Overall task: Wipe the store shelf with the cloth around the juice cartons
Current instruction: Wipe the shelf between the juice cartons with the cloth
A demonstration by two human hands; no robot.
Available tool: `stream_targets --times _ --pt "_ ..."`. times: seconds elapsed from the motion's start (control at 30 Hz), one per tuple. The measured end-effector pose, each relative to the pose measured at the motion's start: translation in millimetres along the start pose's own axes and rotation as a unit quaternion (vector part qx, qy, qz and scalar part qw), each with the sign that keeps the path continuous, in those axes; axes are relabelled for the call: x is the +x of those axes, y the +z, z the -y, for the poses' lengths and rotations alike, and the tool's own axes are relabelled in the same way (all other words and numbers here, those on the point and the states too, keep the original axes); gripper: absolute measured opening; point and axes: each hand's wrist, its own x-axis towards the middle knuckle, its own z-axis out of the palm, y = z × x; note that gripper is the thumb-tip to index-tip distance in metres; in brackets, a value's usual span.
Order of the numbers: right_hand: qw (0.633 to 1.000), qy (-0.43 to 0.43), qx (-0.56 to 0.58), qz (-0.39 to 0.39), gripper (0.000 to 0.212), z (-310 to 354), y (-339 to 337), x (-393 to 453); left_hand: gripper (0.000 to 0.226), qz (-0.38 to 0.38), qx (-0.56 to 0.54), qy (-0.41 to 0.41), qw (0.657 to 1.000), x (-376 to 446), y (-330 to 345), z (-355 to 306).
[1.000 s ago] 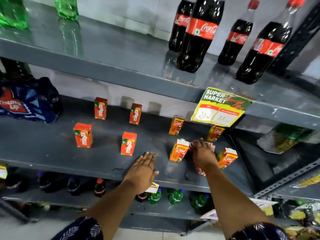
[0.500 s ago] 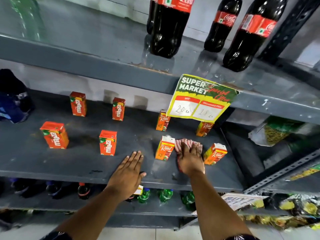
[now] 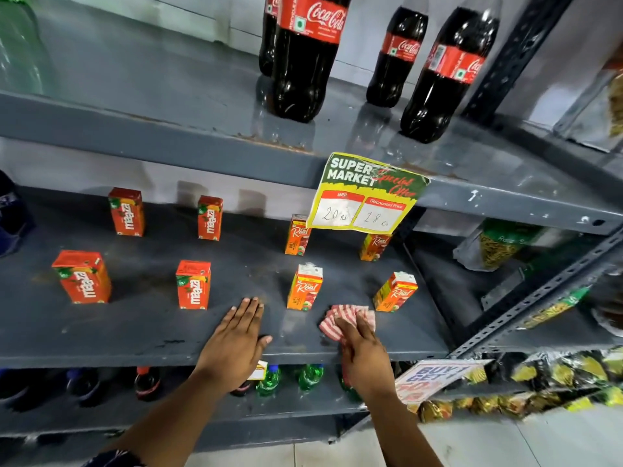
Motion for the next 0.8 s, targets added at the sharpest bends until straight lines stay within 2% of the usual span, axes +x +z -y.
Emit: stream_targets --times 0.13,0.2,0.33,0.43,0.57,0.67,0.73,0.8 --pt "0.999 -0.024 0.014 0.025 0.055 -0.4 -9.0 -41.9 0.101 -0.001 -0.001 0.007 1.000 -1.1 -1.9 0.1" --pt "0.998 -0.047 0.031 0.034 0.054 2.2 -21.3 -59.9 0.102 0.002 -0.001 0.011 1.000 -1.0 -3.2 0.6" --pt "0.997 -0.048 0.066 -0.007 0.054 13.7 -50.3 -67.2 0.073 0.022 0.008 0.003 1.000 -3.3 -8.4 -1.4" --pt "0.996 -0.015 0.079 -0.025 0.058 34.2 -57.7 -43.3 0.068 0.027 -0.008 -0.010 1.000 -11.2 -13.5 -4.3" --pt "0.995 0.009 0.066 0.074 0.061 74.9 -35.7 -32.5 0.066 0.026 -0.014 -0.019 0.999 -25.4 -17.8 -0.9" --pt "0.996 -0.023 0.016 0.080 0.065 92.6 -15.5 -53.9 0.065 0.024 -0.004 -0.016 1.000 -34.7 -19.6 5.0" --pt "0.996 -0.037 0.005 0.081 0.059 97.0 -13.1 -71.4 0.069 0.023 0.006 -0.004 1.000 -43.4 -22.3 10.3" --pt "0.995 -0.022 0.029 0.089 0.058 100.0 -20.0 -82.7 0.088 0.017 -0.007 0.007 1.000 -53.3 -27.7 15.9"
